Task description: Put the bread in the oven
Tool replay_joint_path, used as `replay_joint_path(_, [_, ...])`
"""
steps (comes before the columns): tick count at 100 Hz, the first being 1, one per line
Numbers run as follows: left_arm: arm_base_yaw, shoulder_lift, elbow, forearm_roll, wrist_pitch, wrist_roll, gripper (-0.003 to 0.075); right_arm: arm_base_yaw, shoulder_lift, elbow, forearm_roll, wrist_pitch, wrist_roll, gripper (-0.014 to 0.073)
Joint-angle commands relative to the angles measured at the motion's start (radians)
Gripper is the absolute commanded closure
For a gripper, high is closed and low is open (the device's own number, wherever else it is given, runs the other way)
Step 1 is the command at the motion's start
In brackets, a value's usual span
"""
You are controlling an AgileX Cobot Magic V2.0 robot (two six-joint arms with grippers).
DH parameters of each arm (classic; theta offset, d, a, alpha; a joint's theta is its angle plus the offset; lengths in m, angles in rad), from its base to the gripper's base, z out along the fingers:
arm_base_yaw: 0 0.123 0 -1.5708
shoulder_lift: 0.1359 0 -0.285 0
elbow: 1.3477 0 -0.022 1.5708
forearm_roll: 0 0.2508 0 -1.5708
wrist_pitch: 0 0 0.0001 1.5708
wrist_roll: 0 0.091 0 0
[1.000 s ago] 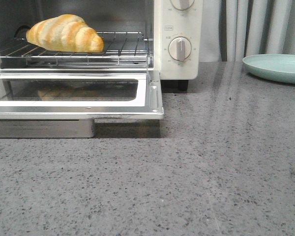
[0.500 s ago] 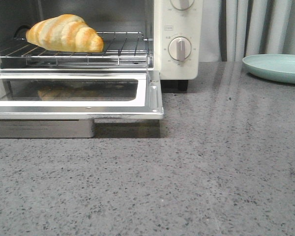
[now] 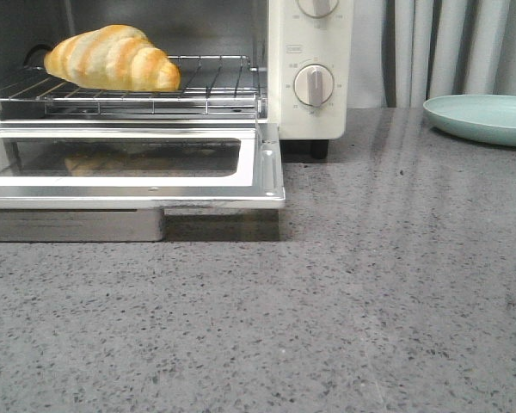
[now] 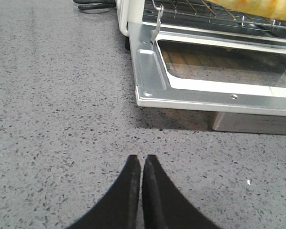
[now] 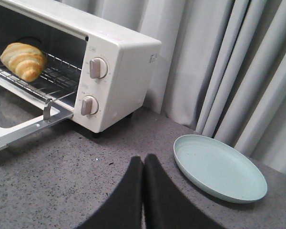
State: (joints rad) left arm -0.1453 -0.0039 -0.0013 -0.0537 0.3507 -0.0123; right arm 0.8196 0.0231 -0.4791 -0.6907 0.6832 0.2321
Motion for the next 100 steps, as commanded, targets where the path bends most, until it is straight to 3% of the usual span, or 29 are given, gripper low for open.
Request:
replay_joint_path(1, [0.002,-0.029,0.025,-0.016,-0.035,-0.011,0.0741,-0.007,0.014,0.019,-0.051,-0.132,-0.001,0.0662])
replay_joint_path(11, [0.002,-0.029,0.025,-0.016,-0.035,-0.011,0.0741,-0.026,0.014,0.066,-0.027,-0.207,0.014,0.0662])
replay_joint_path(22, [0.002,-0.029,0.025,-0.016,-0.035,-0.011,0.0741,-0.083,0.014,0.113,0.09,-0.236,0.014,0.0662])
replay_joint_path(50, [0.002,-0.029,0.025,-0.016,-0.035,-0.011,0.0741,-0.369,0.014,0.329,0.471,-0.354,0.012,0.0662])
replay_joint_path(72, [0.002,-0.029,0.025,-0.016,-0.035,-0.011,0.0741,-0.506,0.014,0.457,0.473,-0.425,0.012,0.0662])
replay_joint_path(80, [0.002,-0.029,0.025,-0.016,-0.035,-0.011,0.0741,-0.513,0.014,0.506,0.474,-0.459,0.012,0.0662])
replay_joint_path(83, [0.002,-0.029,0.025,-0.016,-0.035,-0.011,0.0741,-0.513,0.01,0.503,0.478,-0.393,0.012,0.0662])
replay_joint_path(100, [0.002,-0.029,0.025,-0.016,-0.035,-0.011,0.0741,-0.516,-0.056,0.503,0.467,-0.379,0.012,0.0662])
